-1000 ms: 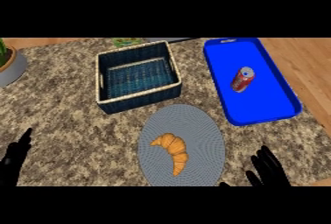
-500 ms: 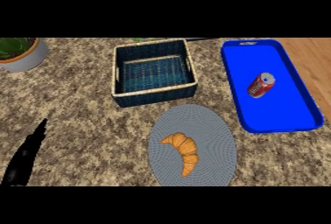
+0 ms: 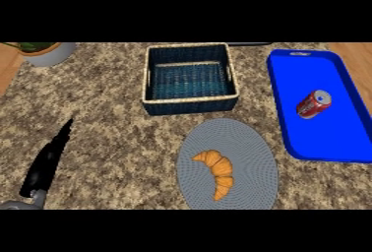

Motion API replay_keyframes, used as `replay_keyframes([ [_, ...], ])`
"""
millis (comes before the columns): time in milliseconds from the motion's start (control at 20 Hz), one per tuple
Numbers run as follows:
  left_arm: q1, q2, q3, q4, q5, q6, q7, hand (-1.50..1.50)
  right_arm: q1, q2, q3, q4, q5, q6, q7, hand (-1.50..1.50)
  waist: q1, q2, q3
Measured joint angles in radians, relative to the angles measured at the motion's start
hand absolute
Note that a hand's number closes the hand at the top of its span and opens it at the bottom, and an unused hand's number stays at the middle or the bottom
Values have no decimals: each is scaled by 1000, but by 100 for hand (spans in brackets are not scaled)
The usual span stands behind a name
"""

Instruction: Pick the croissant from the placemat and place it in the basket

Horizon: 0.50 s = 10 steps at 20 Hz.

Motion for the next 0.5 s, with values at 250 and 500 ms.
replay_keyframes([
  [250,-26,-17,12,21,-21,-22,8,0,-92,41,-11,65,-10,-33,20,-150,17,3,0],
  [500,-12,-42,19,3,-53,-26,14,0,-176,79,-51,110,-5,-40,36,-150,25,4,0],
])
